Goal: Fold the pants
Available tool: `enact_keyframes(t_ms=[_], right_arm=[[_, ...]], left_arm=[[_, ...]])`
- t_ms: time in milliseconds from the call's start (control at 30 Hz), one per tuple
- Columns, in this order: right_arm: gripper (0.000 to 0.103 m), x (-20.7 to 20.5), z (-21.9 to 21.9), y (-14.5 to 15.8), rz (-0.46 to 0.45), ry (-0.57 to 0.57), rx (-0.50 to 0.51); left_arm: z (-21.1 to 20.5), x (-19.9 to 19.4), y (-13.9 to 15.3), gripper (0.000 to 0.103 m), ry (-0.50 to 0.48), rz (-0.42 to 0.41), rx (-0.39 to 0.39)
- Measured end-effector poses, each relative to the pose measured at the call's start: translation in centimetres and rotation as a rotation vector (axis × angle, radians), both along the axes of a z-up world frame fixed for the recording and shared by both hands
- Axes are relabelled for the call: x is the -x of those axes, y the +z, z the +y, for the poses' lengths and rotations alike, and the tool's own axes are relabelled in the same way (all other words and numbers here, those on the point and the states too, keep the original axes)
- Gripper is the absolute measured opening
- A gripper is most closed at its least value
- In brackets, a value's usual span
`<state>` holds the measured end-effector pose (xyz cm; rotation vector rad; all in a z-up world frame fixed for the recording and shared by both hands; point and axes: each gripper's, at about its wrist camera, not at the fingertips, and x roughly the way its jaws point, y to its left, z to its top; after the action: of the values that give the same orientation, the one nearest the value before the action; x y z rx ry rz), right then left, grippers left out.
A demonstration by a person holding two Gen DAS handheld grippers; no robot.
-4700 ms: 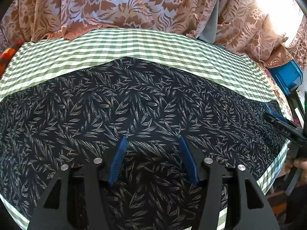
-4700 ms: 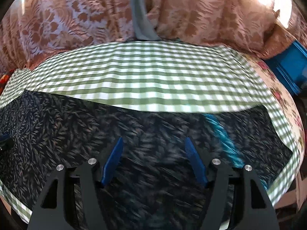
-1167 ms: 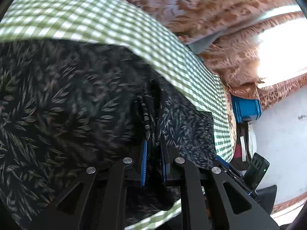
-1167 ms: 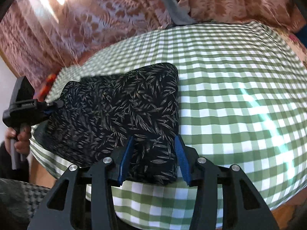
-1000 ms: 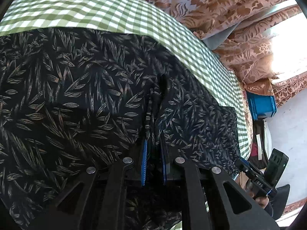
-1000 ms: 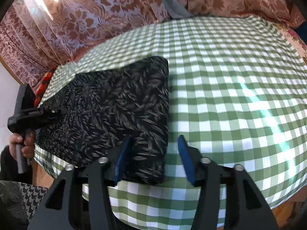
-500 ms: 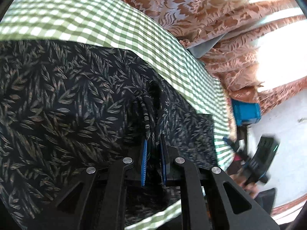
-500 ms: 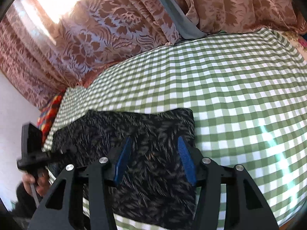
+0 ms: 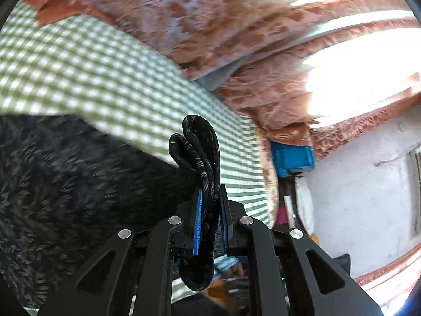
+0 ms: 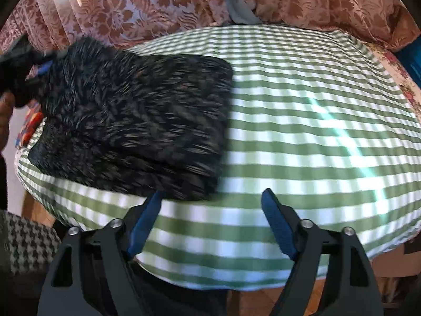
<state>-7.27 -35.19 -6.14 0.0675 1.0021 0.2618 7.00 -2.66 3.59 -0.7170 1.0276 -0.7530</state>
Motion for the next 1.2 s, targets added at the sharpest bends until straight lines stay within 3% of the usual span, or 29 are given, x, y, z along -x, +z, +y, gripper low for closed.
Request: enact_keyframes(t_ms=[67, 233, 300, 333, 500, 633, 733, 767, 833, 900, 1067, 1200], right_arm=[[0.081, -0.5, 0.9, 0.0, -0.023, -0.002, 0.025], [0.080, -1.2, 0.0, -0.2, -0.035, -0.059, -0.040], [0.068, -1.7, -0.8, -0.4, -0.020, -0.100, -0.042], [0.046, -1.9, -1.1, -0.7, -0.013, -0.116, -0.012], [0.026, -2.0, -2.7, -0.6, -0.005, -0.137, -0.053], [0.026, -2.0, -3.9, -0.9, 0.041, -0.112, -0.099], [0.027, -1.8, -3.1, -0.5, 0.035, -0.081, -0.042], [0.034, -1.9, -2.9, -0.5, 0.032, -0.071, -0.021], [0.048, -2.0, -3.2, -0.2, 0.041, -0.052, -0.002], [0.053, -2.1, -3.8, 0.6, 0.045, -0.030, 0.016], [0.065, -2.5, -4.9, 3.2, -0.023, -0.060, -0.016], [0.067, -4.0, -3.4, 3.9, -0.054, -0.045, -0.050]], left_arm=[[-0.8, 0.0, 1.5, 0.011, -0.011, -0.025, 0.002], [-0.8, 0.3, 2.4, 0.011, -0.020, -0.016, 0.026], [0.0, 0.1, 1.9, 0.011, -0.006, 0.014, 0.044], [0.4, 0.1, 1.5, 0.011, 0.004, 0.027, 0.045], [3.6, 0.2, -2.1, 0.011, 0.091, 0.073, -0.016], [6.6, 0.2, -6.8, 0.011, 0.176, 0.153, -0.092], [7.0, 1.1, -10.6, 0.011, 0.164, 0.237, -0.074], [7.1, 1.6, -11.2, 0.011, 0.167, 0.240, -0.071], [7.2, 2.4, -11.7, 0.015, 0.144, 0.217, -0.031], [7.1, 2.9, -11.9, 0.042, 0.128, 0.216, 0.010], [5.6, 2.7, -11.8, 0.043, 0.093, 0.198, 0.029], [2.7, 2.4, -12.0, 0.043, 0.048, 0.195, -0.083]])
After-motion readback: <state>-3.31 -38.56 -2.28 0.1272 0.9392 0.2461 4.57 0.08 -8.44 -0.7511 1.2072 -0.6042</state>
